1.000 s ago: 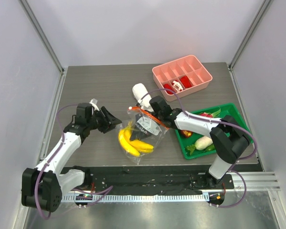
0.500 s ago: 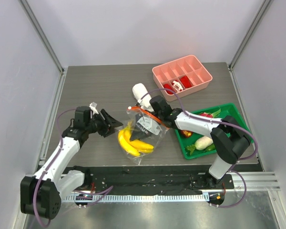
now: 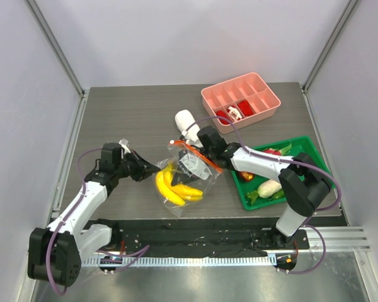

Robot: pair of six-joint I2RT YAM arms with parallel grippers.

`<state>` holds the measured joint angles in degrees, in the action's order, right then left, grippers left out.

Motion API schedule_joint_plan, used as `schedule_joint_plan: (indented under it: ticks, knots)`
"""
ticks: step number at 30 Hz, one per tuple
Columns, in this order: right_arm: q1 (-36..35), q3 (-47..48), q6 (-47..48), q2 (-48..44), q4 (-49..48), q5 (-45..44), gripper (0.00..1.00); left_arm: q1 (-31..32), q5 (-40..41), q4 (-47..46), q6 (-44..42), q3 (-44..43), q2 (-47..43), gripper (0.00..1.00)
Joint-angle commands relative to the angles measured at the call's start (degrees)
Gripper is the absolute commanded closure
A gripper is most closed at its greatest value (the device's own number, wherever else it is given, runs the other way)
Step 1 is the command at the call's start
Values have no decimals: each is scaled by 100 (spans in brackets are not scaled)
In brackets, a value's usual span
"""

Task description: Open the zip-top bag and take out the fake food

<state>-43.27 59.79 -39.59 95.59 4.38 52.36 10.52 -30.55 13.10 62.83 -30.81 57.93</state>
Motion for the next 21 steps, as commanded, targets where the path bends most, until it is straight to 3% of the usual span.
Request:
schedule_joint_plan:
  ticks: [1, 5, 9, 16, 21]
  knots:
    - [29, 147, 250, -497, 62, -506, 99, -15, 618, 551, -200, -109, -413, 100]
    - [29, -72, 522, -786, 501, -1262, 99, -15, 2170, 1562, -297, -338, -1167, 100]
    - [29, -327, 655, -1226, 546, -2097, 99, -15, 2895, 2354, -201, -400, -1573, 100]
    - [38, -626, 427, -1579, -137, -3030, 99, -15, 2554, 2566, -42, -242, -1416, 100]
    - [64, -530, 444, -1657, -25, -3951, 99, -15, 2808, 2785, -130, -303, -1592, 100]
